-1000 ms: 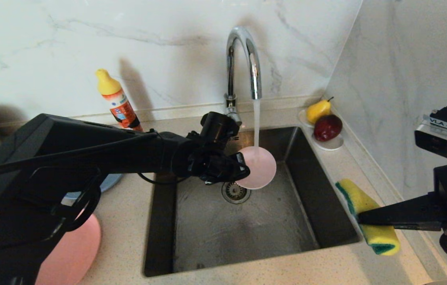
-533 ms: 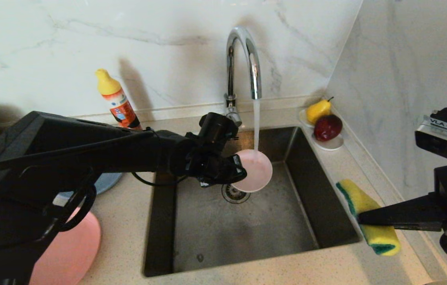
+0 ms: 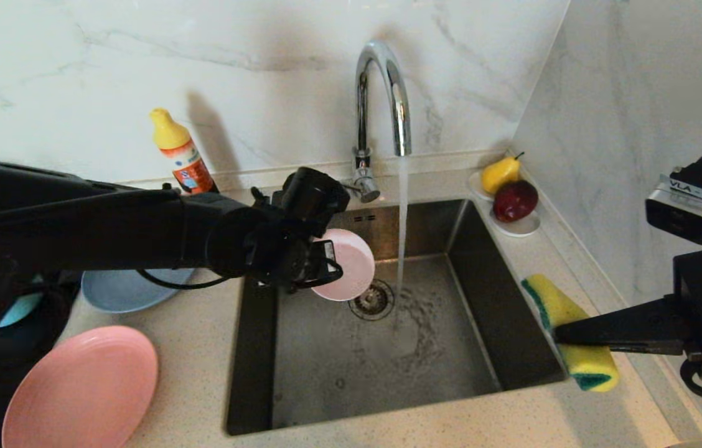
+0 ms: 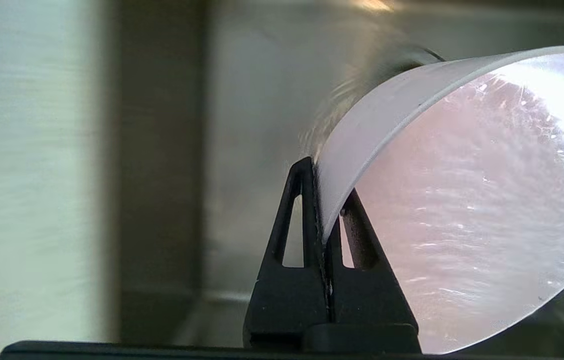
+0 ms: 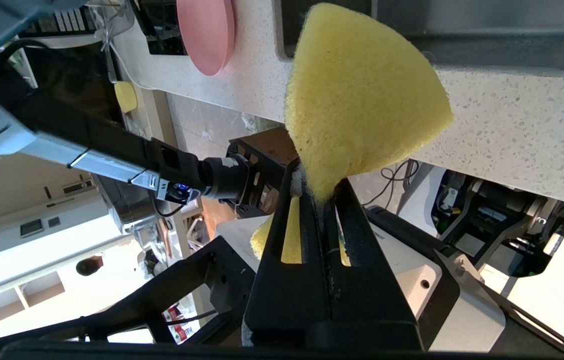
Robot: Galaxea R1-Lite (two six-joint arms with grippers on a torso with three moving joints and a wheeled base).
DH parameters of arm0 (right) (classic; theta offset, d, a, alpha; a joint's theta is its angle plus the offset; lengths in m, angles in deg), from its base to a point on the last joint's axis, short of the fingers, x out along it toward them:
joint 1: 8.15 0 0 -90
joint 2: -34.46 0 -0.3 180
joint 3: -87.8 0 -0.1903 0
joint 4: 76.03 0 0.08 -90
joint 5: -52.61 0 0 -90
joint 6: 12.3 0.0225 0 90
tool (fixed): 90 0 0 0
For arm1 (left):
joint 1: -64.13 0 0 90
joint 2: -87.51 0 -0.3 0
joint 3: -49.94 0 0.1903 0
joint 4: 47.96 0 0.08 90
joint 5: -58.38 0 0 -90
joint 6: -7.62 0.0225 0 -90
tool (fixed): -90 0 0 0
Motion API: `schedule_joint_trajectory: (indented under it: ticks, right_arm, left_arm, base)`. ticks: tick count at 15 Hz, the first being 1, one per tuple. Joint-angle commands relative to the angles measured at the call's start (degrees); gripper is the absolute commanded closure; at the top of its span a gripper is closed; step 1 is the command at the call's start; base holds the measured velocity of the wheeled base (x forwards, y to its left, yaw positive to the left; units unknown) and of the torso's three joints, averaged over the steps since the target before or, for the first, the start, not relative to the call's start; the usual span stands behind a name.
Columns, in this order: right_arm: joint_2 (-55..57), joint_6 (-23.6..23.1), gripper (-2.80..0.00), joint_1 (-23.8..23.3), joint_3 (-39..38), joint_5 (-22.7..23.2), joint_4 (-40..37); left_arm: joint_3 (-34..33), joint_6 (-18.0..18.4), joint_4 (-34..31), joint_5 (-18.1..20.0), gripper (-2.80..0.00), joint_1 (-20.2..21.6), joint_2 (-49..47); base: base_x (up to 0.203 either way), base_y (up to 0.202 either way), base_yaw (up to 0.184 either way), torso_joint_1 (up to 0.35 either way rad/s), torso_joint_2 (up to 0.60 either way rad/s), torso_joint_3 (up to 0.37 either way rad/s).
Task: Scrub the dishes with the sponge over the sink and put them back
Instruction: Wash the bowl
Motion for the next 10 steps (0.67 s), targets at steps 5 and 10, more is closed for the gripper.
schedule_joint_trajectory:
  ticks: [5, 10]
  right_arm:
    - [1.7, 0.12, 0.0, 0.13, -0.44, 0.07, -0.17]
    - [2.8, 0.04, 0.0, 0.57, -1.26, 0.63, 0.69]
  left_arm:
    - [-11.32, 2.69, 15.04, -6.02, 0.0, 2.27, 11.44]
    - [-20.93, 12.41, 39.22, -5.52, 0.0, 5.04, 15.42]
  base:
    - [0.0, 0.0, 0.0, 0.0, 0.0, 0.0]
    - [0.0, 0.0, 0.0, 0.0, 0.0, 0.0]
